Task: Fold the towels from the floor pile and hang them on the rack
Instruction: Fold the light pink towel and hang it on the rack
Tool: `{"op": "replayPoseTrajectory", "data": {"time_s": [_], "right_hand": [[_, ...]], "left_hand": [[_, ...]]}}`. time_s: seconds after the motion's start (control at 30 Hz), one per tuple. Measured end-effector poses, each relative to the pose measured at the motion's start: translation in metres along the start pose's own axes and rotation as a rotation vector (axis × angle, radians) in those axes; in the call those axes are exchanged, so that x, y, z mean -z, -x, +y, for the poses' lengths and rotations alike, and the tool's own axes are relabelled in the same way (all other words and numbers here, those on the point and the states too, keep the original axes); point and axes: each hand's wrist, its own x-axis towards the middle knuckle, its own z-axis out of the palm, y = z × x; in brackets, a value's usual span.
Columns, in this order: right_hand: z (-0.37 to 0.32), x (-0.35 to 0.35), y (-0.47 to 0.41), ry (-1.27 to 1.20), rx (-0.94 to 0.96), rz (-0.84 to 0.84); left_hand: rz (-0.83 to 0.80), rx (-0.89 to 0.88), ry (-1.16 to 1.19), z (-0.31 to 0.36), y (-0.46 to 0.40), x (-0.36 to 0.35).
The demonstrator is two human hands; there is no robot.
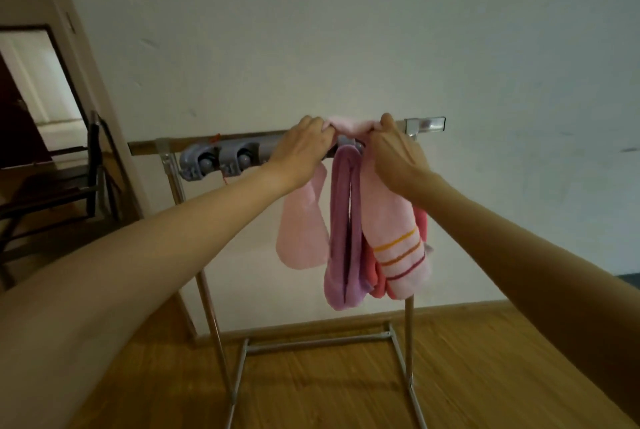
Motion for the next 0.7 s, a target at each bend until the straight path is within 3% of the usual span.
{"op": "replayPoseTrajectory", "data": {"time_s": [0.17, 0.3, 0.4, 0.7], "right_hand": [[-0.004, -0.041, 0.013, -0.117, 0.013, 0.117], [-0.004, -0.061, 0.028, 0.039, -0.018, 0.0], [0.001, -0.075, 0.037, 0.073, -0.02, 0.021], [0.028, -0.085, 0.041, 0.048, 0.223, 0.049]], "left_hand": [[0.034, 0.016, 0.02, 0.007, -0.008, -0.025], [0.051, -0.003, 0.021, 0.008, -0.007, -0.041], [0.065, 0.006, 0.062, 0.012, -0.001, -0.051], [0.097, 0.028, 0.27, 0.021, 0.037, -0.088]]}}
